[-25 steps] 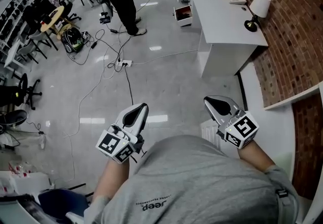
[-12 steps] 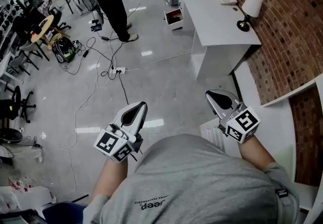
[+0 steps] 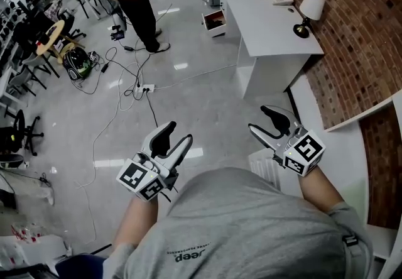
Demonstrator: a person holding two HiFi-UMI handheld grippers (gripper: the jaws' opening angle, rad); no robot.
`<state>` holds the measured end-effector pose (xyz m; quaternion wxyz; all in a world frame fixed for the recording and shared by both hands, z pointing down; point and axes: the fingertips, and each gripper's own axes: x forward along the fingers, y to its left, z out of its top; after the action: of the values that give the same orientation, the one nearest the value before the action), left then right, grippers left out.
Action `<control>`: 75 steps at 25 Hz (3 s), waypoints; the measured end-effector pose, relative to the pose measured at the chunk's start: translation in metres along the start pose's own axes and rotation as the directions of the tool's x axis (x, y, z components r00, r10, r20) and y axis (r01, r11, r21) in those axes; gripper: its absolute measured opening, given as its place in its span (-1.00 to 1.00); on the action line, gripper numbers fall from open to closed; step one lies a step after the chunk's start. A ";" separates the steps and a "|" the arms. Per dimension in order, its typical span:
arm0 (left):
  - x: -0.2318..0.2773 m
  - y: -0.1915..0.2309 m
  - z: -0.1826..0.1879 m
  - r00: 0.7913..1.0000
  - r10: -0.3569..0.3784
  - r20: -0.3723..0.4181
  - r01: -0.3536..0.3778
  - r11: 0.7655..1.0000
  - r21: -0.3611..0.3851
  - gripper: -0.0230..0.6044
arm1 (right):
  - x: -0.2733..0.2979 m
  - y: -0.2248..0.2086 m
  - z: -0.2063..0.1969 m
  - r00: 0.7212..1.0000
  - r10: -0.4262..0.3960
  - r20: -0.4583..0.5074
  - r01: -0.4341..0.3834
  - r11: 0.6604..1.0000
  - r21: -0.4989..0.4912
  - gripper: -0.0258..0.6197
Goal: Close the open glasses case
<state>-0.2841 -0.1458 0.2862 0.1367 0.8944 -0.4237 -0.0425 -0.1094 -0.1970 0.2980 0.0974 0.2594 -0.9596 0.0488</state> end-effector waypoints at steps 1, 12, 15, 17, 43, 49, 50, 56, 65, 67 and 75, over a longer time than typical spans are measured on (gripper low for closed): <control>0.004 -0.002 0.000 1.000 -0.014 -0.006 0.014 1.000 0.003 -0.16 | -0.003 -0.003 0.000 1.000 -0.009 -0.001 0.009 1.000 -0.003 -0.16; 0.103 -0.059 -0.034 0.965 -0.239 -0.111 0.241 0.971 0.005 -0.16 | -0.090 -0.065 -0.046 0.976 -0.201 -0.082 0.200 0.980 -0.020 -0.11; 0.140 -0.092 -0.057 0.934 -0.321 -0.154 0.324 0.946 -0.012 -0.16 | -0.128 -0.085 -0.068 0.959 -0.252 -0.128 0.250 0.968 -0.031 -0.09; 0.161 -0.113 -0.075 0.910 -0.373 -0.181 0.375 0.927 -0.028 -0.16 | -0.150 -0.096 -0.085 0.947 -0.279 -0.161 0.278 0.960 -0.033 -0.09; 0.295 -0.275 -0.337 0.684 -0.510 -0.522 0.588 0.808 -0.019 0.06 | -0.243 -0.147 -0.316 0.818 0.006 -0.576 -0.157 0.964 -0.213 0.17; 0.296 -0.278 -0.386 0.670 -0.456 -0.585 0.572 0.820 0.017 0.16 | -0.240 -0.138 -0.365 0.753 0.073 -0.654 -0.305 0.920 -0.247 0.27; 0.297 -0.279 -0.393 0.669 -0.449 -0.592 0.566 0.824 0.014 0.18 | -0.240 -0.138 -0.372 0.741 0.080 -0.666 -0.325 0.911 -0.253 0.29; 0.299 -0.276 -0.416 0.703 -0.367 -0.609 0.548 0.826 0.135 0.29 | -0.236 -0.138 -0.397 0.720 0.089 -0.688 -0.391 0.872 -0.296 0.38; 0.298 -0.276 -0.421 0.708 -0.332 -0.624 0.561 0.800 0.211 0.32 | -0.232 -0.143 -0.404 0.707 0.082 -0.702 -0.437 0.831 -0.343 0.40; 0.296 -0.279 -0.421 0.704 -0.340 -0.624 0.565 0.800 0.202 0.32 | -0.233 -0.140 -0.407 0.701 0.087 -0.708 -0.448 0.826 -0.342 0.39; 0.291 -0.286 -0.421 0.699 -0.353 -0.622 0.570 0.801 0.185 0.32 | -0.234 -0.136 -0.409 0.712 0.067 -0.699 -0.426 0.832 -0.355 0.37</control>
<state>0.1950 -0.1092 0.6212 0.0706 0.9535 -0.1218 0.2664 0.2236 -0.1413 0.6532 0.4846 0.0558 -0.8677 -0.0955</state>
